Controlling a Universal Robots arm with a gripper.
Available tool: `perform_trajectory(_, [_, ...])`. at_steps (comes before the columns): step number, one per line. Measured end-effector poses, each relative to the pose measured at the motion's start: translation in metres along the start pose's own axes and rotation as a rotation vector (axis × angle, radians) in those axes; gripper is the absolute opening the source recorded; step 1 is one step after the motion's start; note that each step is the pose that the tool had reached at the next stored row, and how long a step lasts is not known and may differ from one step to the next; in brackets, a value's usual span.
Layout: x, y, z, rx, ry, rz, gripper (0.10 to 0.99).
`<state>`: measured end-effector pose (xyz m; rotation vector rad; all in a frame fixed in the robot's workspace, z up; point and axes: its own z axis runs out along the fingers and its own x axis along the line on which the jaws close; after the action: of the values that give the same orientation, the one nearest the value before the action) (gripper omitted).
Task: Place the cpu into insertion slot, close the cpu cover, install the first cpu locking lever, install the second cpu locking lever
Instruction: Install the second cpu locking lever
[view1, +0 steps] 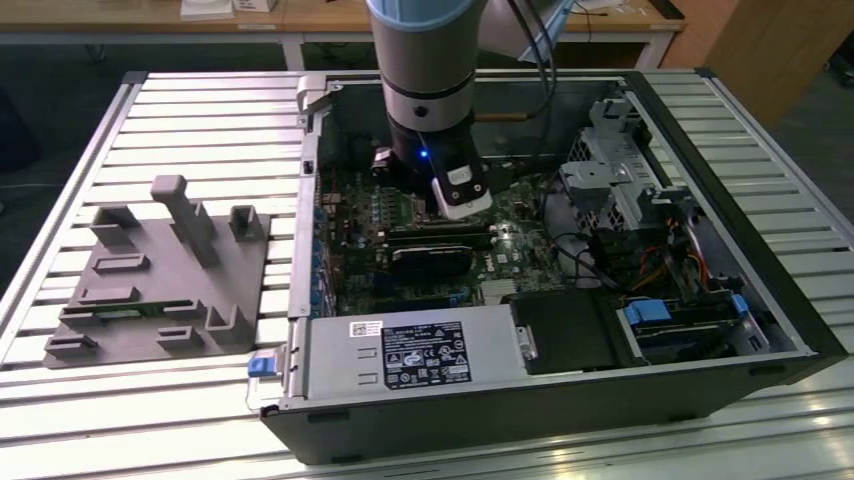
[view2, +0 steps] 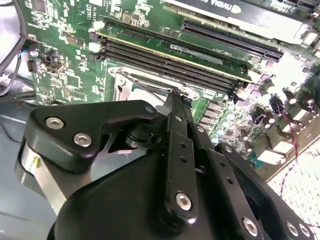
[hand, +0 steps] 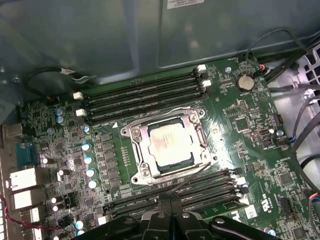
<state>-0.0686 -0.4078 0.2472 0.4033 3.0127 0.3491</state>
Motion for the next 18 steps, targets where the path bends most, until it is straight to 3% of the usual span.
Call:
perform_trajectory(6, [0.0005, -0.0024, 0.0097, 0.000, 0.0123, -0.028, 0.106])
perform_trajectory(18, [0.0070, -0.0078, 0.0253, -0.005, 0.0400, -0.140, 0.106])
